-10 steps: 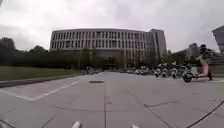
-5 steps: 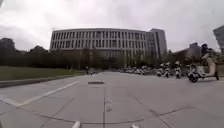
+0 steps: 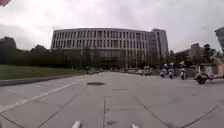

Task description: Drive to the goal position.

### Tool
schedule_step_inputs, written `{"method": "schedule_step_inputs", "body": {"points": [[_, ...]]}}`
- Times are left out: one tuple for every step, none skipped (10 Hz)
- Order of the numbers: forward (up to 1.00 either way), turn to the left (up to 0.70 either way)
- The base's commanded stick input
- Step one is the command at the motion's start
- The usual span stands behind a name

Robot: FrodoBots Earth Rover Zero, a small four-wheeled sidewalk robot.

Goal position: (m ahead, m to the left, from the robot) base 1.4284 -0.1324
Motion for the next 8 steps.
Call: {"method": "schedule_step_inputs", "body": {"points": [[0.70, 0.00], [0.70, 0.00], [0.70, 0.00], [0.70, 0.00], [0.70, 0.00], [0.70, 0.00], [0.70, 0.00], [0.70, 0.00]]}}
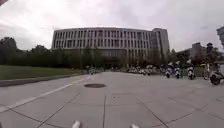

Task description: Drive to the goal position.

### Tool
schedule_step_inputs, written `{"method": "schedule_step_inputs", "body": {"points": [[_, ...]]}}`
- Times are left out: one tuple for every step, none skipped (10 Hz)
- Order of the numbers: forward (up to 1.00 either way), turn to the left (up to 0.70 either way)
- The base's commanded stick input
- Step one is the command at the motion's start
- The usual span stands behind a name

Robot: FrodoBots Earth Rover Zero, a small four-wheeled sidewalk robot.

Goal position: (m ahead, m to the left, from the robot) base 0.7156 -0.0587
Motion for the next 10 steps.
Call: {"method": "schedule_step_inputs", "body": {"points": [[0.70, 0.00], [0.70, 0.00], [0.70, 0.00], [0.70, 0.00], [0.70, 0.00], [0.70, 0.00], [0.70, 0.00], [0.70, 0.00], [0.70, 0.00], [0.70, 0.00]]}}
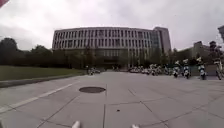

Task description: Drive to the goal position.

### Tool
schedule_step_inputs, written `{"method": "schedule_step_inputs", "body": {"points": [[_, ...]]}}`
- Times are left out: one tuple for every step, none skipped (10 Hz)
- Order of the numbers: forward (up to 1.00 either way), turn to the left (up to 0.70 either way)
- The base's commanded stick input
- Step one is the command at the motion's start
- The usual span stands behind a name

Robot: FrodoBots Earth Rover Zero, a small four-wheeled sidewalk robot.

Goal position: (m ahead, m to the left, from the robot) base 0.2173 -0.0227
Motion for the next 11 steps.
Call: {"method": "schedule_step_inputs", "body": {"points": [[0.70, 0.00], [0.70, 0.00], [0.70, 0.00], [0.70, 0.00], [0.70, 0.00], [0.70, 0.00], [0.70, -0.07], [0.70, -0.16], [0.70, -0.20], [0.70, -0.28], [0.70, -0.31]]}}
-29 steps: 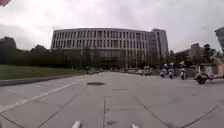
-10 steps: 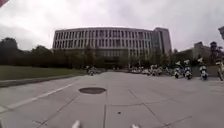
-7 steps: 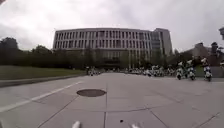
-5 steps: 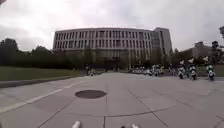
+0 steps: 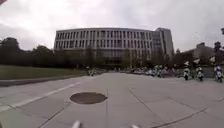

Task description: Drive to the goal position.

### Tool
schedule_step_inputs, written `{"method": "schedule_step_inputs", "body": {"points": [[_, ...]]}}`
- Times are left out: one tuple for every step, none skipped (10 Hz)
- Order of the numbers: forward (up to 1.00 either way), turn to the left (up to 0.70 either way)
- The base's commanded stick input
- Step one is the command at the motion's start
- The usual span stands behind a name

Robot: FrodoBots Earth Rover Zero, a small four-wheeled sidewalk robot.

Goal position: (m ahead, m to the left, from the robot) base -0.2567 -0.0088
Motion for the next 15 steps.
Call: {"method": "schedule_step_inputs", "body": {"points": [[0.70, -0.32], [0.70, -0.32], [0.70, -0.26], [0.70, -0.19], [0.70, -0.12], [0.70, 0.00], [0.70, 0.00], [0.70, 0.00], [0.70, 0.00], [0.70, 0.00], [0.70, 0.00], [0.70, 0.00], [0.70, 0.00], [0.70, 0.00], [0.70, 0.00]]}}
